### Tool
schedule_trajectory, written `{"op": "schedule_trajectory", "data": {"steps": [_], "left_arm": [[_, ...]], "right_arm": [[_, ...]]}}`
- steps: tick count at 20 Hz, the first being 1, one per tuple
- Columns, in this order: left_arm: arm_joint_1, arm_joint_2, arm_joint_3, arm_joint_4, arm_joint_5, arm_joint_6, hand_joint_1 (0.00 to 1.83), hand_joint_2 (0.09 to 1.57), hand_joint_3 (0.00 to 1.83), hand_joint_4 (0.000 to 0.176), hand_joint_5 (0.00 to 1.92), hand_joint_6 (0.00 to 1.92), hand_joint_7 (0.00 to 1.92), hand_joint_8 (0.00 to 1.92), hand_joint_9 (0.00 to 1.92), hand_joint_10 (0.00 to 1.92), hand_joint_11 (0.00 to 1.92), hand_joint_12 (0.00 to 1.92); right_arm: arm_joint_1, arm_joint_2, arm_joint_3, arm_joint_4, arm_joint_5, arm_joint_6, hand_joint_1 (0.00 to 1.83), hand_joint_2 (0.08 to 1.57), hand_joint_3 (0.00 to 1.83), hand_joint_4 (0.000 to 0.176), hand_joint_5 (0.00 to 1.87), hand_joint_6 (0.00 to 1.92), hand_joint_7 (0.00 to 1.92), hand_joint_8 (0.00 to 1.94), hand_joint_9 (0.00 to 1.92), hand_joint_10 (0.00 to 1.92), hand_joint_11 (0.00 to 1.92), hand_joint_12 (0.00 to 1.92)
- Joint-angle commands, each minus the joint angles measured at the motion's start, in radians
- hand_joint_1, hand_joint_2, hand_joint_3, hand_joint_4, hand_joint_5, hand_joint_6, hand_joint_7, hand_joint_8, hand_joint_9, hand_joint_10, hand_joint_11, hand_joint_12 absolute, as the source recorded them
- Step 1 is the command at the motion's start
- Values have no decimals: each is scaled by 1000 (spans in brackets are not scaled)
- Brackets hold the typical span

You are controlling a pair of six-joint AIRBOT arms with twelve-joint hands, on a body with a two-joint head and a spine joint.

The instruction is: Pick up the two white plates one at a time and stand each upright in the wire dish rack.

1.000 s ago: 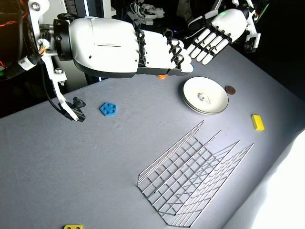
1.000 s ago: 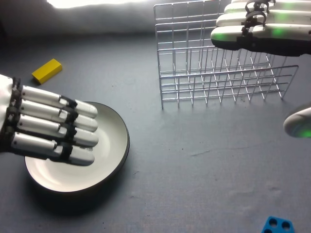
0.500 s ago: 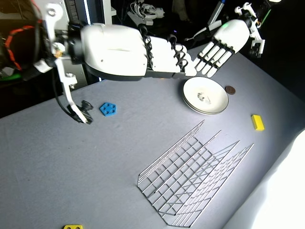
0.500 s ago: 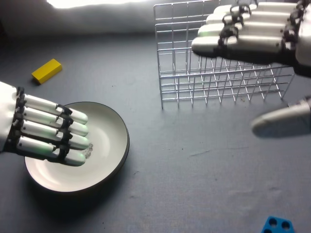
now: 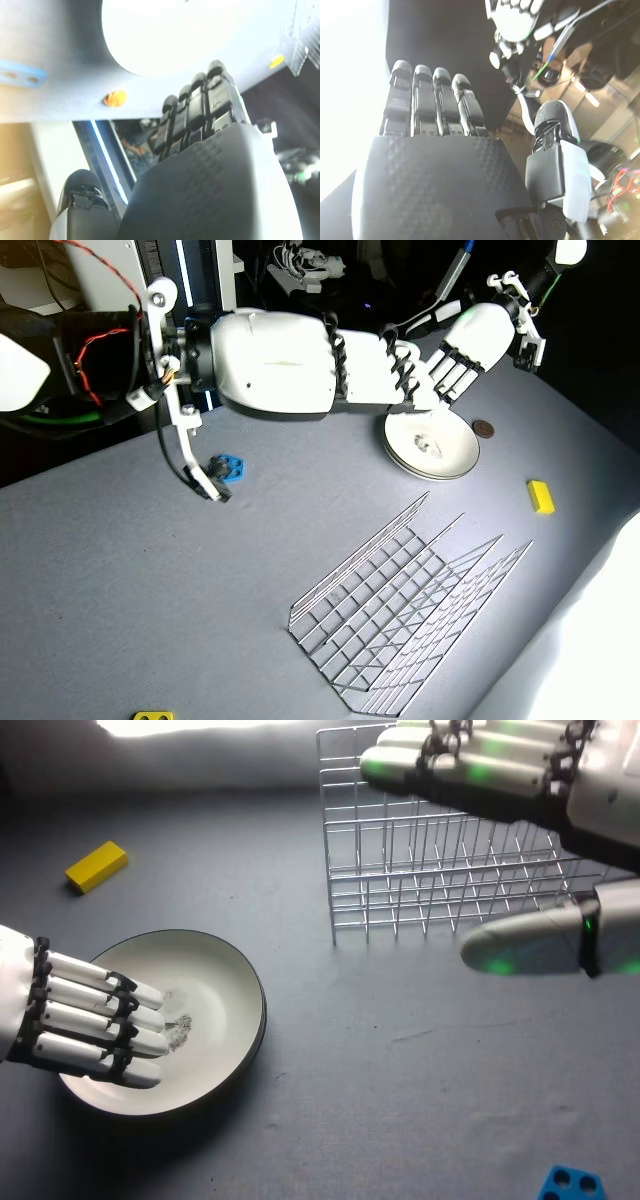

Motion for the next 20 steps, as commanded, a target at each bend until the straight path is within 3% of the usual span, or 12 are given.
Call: {"op": "schedule_trajectory", "data": {"steps": [1,3,8,11,20], "left_arm": [[4,2,9,-67,-34,6,0,1003,9,0,6,0,0,0,0,0,0,0],[27,-7,20,-67,-17,8,0,1001,7,0,28,8,10,3,5,1,12,7],[49,-23,46,-67,12,8,0,1001,6,0,33,7,10,3,1,0,1,0],[66,-35,65,-67,28,8,0,998,4,0,24,2,0,0,0,0,0,0],[130,-63,127,-112,47,24,0,1002,5,0,36,7,20,7,18,7,13,6]], "right_arm": [[-1,-4,-3,61,136,-24,0,1131,1,0,0,0,0,0,0,0,0,0],[-22,-26,-3,115,183,-91,0,1130,0,0,0,0,0,0,0,0,0,0],[-28,-64,-3,117,200,-124,0,1130,1,0,0,0,0,0,0,0,0,0],[-59,-120,-2,117,200,-221,0,1122,0,0,0,0,0,0,0,0,0,0],[-72,-134,-2,122,203,-162,0,1121,0,0,0,0,0,0,0,0,0,0]]}}
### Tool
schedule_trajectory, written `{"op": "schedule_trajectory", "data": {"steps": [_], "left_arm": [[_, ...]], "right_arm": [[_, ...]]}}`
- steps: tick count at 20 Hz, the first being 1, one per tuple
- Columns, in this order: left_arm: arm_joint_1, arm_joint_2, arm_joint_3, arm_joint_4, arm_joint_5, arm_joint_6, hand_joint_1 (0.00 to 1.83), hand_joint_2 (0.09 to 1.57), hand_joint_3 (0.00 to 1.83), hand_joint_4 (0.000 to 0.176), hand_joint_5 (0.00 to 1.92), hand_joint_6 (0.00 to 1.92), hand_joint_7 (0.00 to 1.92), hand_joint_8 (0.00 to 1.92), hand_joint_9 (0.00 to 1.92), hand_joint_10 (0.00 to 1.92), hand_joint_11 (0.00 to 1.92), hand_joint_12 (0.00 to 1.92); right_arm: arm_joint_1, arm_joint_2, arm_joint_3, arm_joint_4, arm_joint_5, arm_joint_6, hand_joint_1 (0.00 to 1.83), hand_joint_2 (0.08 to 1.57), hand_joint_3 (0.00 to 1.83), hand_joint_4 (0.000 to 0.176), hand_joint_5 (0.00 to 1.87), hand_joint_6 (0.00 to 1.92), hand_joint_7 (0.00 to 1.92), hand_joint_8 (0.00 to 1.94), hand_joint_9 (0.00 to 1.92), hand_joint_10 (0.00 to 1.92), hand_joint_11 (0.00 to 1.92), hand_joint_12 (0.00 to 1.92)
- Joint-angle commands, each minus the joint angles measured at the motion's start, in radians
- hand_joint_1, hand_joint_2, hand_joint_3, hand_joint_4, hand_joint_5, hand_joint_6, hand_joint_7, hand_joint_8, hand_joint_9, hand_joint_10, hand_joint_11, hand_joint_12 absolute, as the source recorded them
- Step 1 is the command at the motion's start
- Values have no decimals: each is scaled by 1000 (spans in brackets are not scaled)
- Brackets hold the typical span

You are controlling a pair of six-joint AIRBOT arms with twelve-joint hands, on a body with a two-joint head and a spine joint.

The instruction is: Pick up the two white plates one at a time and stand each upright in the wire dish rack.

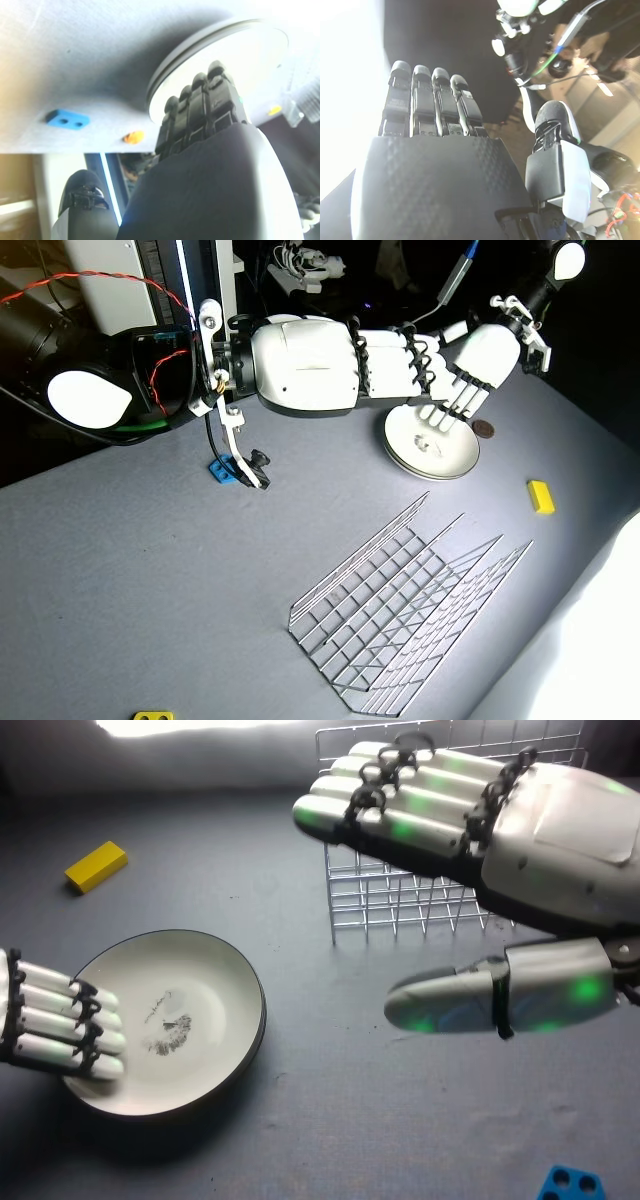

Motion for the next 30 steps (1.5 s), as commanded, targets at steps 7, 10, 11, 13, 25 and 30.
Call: {"op": "schedule_trajectory", "data": {"steps": [7,10,11,13,25,30], "left_arm": [[9,-22,31,-80,-10,1,0,993,0,0,5,0,0,0,0,0,0,0],[-12,-31,52,-79,1,-8,0,988,0,0,9,2,0,0,0,0,0,0],[-14,-32,55,-79,1,-8,0,986,0,0,15,4,0,0,0,0,8,3],[-10,-34,65,-77,1,-8,0,993,0,0,25,8,10,4,7,3,8,4],[9,-45,105,-65,8,-8,0,997,0,0,4,1,0,0,0,0,0,0],[15,-53,86,-64,12,-3,0,1003,2,0,0,0,0,0,0,0,0,0]], "right_arm": [[-11,20,6,25,204,-3,0,1111,0,0,0,0,0,0,0,0,0,0],[-14,19,19,21,206,-7,0,1105,0,0,0,0,0,0,0,0,0,0],[-14,18,23,12,183,-18,0,1109,0,0,0,0,0,0,0,0,0,0],[-15,15,25,-1,141,-58,0,1108,0,0,0,0,0,0,0,0,0,0],[-23,-29,27,-17,23,-327,0,1073,0,0,0,0,0,0,0,0,0,0],[-23,-35,27,-17,25,-334,0,1052,0,0,0,0,0,0,0,0,0,0]]}}
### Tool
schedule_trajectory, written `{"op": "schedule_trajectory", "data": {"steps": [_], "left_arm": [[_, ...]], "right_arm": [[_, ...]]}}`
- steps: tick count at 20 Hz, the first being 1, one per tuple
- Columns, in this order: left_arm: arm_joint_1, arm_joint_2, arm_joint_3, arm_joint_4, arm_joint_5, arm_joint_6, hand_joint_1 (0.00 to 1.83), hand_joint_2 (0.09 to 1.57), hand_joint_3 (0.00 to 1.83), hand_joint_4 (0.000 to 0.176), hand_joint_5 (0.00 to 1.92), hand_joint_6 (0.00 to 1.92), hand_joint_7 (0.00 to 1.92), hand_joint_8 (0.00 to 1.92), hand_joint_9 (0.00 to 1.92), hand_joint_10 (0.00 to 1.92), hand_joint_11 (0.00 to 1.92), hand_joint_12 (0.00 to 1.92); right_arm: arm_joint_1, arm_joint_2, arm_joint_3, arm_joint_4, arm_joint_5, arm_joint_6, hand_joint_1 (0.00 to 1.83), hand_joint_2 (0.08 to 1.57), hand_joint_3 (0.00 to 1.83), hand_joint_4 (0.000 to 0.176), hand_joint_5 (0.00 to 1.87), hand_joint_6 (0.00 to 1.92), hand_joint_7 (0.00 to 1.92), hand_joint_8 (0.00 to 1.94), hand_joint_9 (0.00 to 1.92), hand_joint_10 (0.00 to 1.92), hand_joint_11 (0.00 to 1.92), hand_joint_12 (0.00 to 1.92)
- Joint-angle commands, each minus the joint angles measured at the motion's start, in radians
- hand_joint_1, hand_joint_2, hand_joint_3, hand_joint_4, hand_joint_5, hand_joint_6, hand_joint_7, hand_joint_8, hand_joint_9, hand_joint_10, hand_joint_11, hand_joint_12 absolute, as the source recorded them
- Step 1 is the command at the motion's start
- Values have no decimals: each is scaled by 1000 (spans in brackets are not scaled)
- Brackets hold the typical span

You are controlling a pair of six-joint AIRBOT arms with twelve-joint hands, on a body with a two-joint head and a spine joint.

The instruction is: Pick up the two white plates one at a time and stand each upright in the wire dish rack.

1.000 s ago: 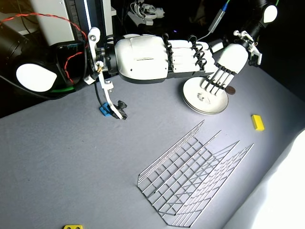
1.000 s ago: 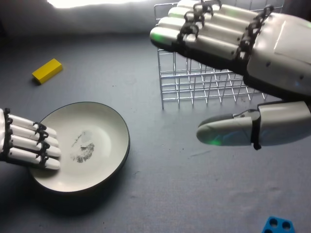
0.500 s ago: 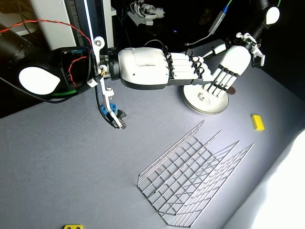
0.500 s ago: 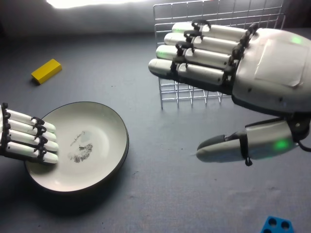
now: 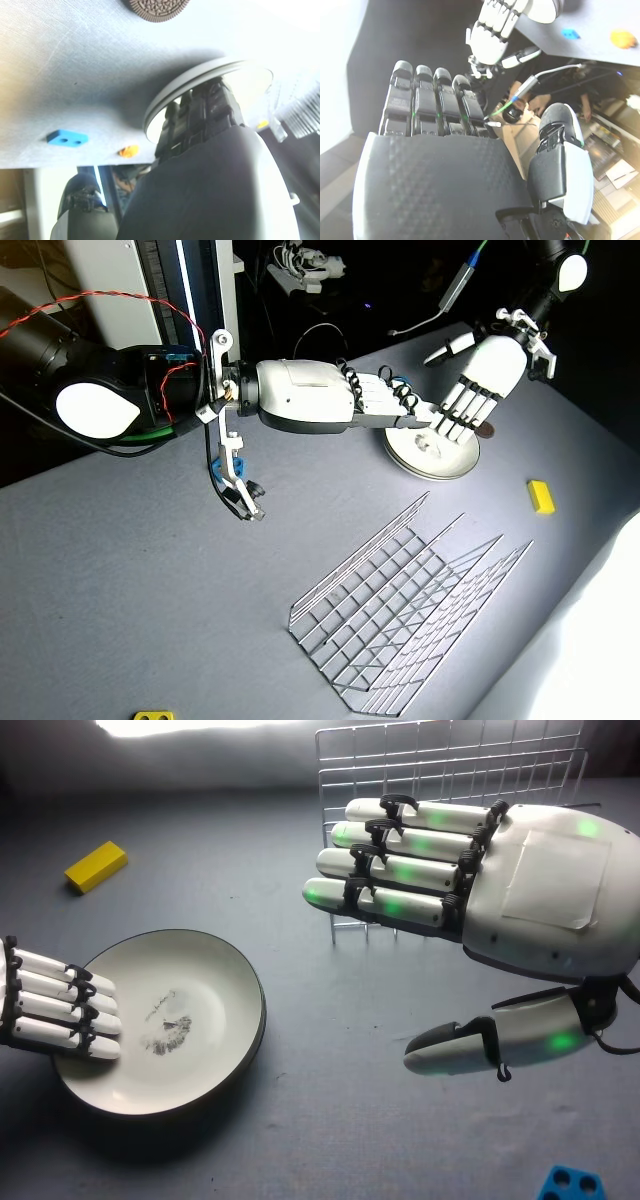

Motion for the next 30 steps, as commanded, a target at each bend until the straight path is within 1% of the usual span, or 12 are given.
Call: {"op": "schedule_trajectory", "data": {"steps": [1,4,9,13,16,17,18,19,21,23,27,30], "left_arm": [[7,-6,-7,-33,-1,-3,0,1006,4,0,0,0,0,0,0,0,0,0],[14,-17,-17,-33,3,8,0,1011,6,0,13,5,3,1,0,0,0,0],[20,-30,-49,-33,16,26,0,1010,5,0,14,5,6,3,0,0,0,0],[13,-43,-72,-33,32,28,0,1002,0,0,5,2,3,1,5,2,0,0],[-3,-52,-86,-33,39,30,0,1007,2,0,59,20,54,18,48,17,31,15],[-11,-59,-89,-33,42,30,0,1005,1,0,27,5,17,3,9,3,5,2],[-18,-62,-93,-33,42,30,0,1008,2,0,20,1,4,0,1,0,0,0],[-25,-64,-99,-33,43,30,0,1008,2,0,37,8,14,5,8,3,0,0],[-37,-67,-106,-34,50,30,0,999,0,0,11,0,1,0,0,0,0,0],[-47,-70,-112,-34,54,30,0,1006,1,0,31,7,14,4,6,1,4,2],[-59,-78,-110,-33,54,30,0,1016,4,0,57,12,39,10,37,12,31,17],[-58,-81,-108,-33,57,30,0,1015,4,0,44,4,30,4,22,4,8,9]], "right_arm": [[8,-2,-2,20,125,-3,0,1050,0,0,0,0,0,0,0,0,0,0],[8,-5,-2,16,130,-17,0,1054,0,0,0,0,0,0,0,0,0,0],[8,-24,-2,11,127,-103,0,1058,0,0,0,0,0,0,0,0,0,0],[9,-40,-2,11,112,-107,0,1058,0,0,0,0,0,0,0,0,0,0],[9,-64,-2,11,60,-212,0,1055,0,0,0,0,0,0,0,0,0,0],[9,-79,-2,11,24,-287,74,1019,0,0,0,0,0,0,0,0,0,0],[9,-90,0,11,8,-318,88,994,0,0,0,0,0,0,0,0,0,0],[9,-103,3,12,3,-328,174,972,0,0,0,0,0,0,0,0,0,0],[15,-120,8,12,3,-328,274,951,0,0,0,0,0,0,0,0,0,0],[32,-138,18,12,-14,-328,492,925,0,0,0,0,0,0,0,0,0,0],[51,-186,58,15,-40,-332,736,874,0,0,0,0,0,0,0,0,0,0],[66,-229,89,21,-85,-340,839,860,0,0,0,0,0,0,0,0,0,0]]}}
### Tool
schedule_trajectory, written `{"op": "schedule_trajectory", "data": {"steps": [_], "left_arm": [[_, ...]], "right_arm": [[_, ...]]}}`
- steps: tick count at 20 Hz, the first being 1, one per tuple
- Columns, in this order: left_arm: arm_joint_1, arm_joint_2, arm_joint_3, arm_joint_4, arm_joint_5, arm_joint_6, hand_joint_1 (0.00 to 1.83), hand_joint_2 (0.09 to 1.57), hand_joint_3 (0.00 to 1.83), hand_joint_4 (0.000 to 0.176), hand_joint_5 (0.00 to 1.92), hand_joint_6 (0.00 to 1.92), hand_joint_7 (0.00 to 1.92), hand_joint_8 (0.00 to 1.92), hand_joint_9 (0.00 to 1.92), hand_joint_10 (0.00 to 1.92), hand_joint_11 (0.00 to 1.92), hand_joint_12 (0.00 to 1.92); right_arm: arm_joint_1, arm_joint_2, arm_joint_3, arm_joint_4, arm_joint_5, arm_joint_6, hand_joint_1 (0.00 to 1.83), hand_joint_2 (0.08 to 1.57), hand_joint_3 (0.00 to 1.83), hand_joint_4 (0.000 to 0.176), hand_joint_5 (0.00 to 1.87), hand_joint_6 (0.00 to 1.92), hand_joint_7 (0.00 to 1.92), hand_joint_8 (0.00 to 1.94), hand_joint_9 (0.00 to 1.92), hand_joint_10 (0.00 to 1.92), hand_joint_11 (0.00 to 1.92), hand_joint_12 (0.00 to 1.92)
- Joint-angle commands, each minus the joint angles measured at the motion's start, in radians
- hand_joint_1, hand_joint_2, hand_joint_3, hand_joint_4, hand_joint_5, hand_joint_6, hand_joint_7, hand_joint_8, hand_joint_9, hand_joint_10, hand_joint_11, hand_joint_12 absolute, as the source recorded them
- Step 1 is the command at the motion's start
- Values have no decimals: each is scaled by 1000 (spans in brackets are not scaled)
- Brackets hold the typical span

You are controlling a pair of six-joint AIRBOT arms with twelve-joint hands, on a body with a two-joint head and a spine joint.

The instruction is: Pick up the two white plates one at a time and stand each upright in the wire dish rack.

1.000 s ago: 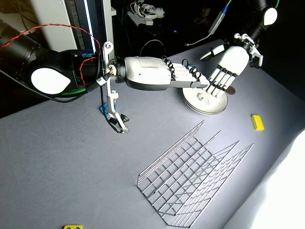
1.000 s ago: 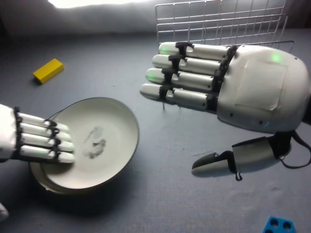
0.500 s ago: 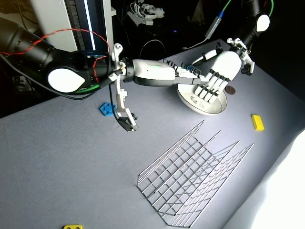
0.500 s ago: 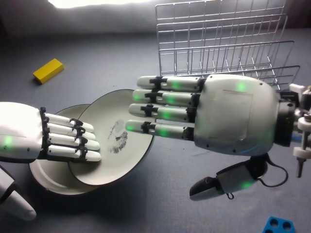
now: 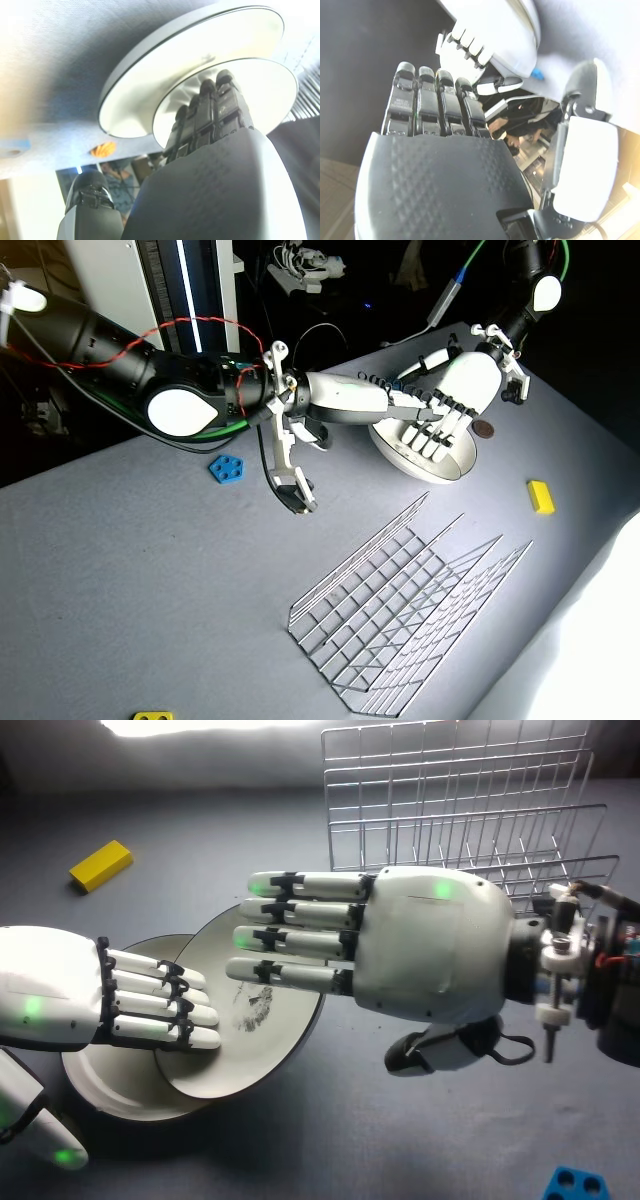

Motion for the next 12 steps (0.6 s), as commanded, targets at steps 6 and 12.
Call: {"op": "schedule_trajectory", "data": {"steps": [6,12], "left_arm": [[12,-22,-4,-3,-8,3,0,1011,1,0,28,3,19,3,5,1,1,0],[12,-24,3,-7,-7,3,0,1013,2,0,23,2,7,1,1,0,9,4]], "right_arm": [[26,-83,60,22,119,-11,1046,822,0,0,0,0,0,0,0,0,43,24],[32,-176,105,102,114,-73,1069,858,5,0,0,0,0,0,0,0,0,387]]}}
